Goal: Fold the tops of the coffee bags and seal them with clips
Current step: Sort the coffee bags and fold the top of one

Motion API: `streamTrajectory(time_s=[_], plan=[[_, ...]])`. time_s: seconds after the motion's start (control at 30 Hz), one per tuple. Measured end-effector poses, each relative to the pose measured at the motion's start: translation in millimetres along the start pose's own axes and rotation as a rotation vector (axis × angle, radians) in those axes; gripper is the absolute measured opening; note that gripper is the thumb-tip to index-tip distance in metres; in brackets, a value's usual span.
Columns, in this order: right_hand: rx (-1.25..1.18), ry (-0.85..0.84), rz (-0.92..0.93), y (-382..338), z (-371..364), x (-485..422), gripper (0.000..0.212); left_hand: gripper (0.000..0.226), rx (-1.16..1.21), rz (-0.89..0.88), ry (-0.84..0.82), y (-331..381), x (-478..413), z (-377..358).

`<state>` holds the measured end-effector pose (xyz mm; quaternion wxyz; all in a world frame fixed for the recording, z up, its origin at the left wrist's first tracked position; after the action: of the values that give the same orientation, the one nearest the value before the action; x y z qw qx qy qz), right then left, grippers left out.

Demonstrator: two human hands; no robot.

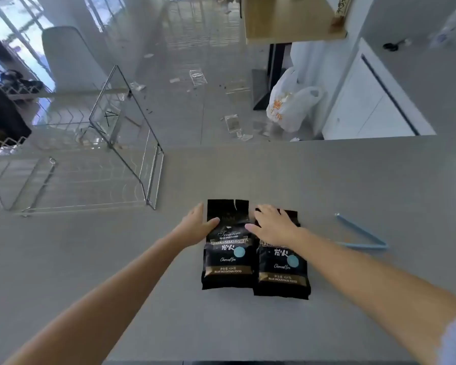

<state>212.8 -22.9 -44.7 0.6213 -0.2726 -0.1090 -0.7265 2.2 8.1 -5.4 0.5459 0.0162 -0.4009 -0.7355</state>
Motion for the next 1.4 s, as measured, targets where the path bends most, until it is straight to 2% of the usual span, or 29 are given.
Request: streamTrajectory(time_s=[0.07,0.13,0.27,0.33,0.43,0.57,0.67,0.77,0.87,0.93,1.03,1.17,1.27,1.4], plan=[[-0.047,-0.116,-0.117,-2,-14,1,0.065,0.072,0.191,0.119,-0.044,-13,1,-10],[-0.072,-0.117,-0.173,-5,-33,0,0.066,0.069,0.381,0.174,-0.05,-24,4,-28],[-0.17,-0.023,-0.221,-19,-41,-3,0.062,0.063,0.739,0.268,0.081,-28,0,-39],[-0.276,0.067,-0.246,-25,-39,1,0.058,0.05,0.839,0.285,0.086,-32,-1,-38],[-0.556,0.223,-0.233,-32,-27,14,0.04,0.036,0.914,0.259,0.085,-39,2,-31],[-0.916,0.044,-0.092,-41,-8,43,0.007,0.036,0.882,0.167,0.078,-45,13,-20],[-0.98,-0.042,-0.029,-45,9,64,0.02,0.036,0.829,0.094,0.084,-42,27,-10],[-0.967,-0.001,0.04,-50,13,80,0.026,0.042,0.806,0.029,0.149,-42,46,0],[-0.893,0.073,0.044,-56,1,89,0.022,0.049,0.665,-0.027,0.209,-42,62,1],[-0.813,0.109,0.06,-58,-6,91,0.011,0.041,0.62,-0.039,0.236,-43,65,0],[-0.755,0.206,0.092,-60,-3,86,0.014,0.032,0.644,-0.065,0.317,-45,65,8],[-0.692,0.144,0.023,-58,2,81,0.01,0.031,0.659,-0.102,0.277,-41,70,4],[-0.704,0.258,0.1,-54,8,86,0.03,0.037,0.709,-0.116,0.367,-38,71,7],[-0.753,0.184,-0.013,-49,3,88,0.017,0.032,0.7,-0.09,0.284,-33,74,-4]])
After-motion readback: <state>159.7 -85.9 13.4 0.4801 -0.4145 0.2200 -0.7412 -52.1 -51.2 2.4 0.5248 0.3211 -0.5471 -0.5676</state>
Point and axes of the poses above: each hand's wrist, its own x-axis away from the middle knuckle, its own z-axis out of the back of the hand, y = z × x, the point moved 1 cm from there along -x, towards the middle knuckle, and after that the axes turned 13 degrees about -z, right-handed, at the moved point
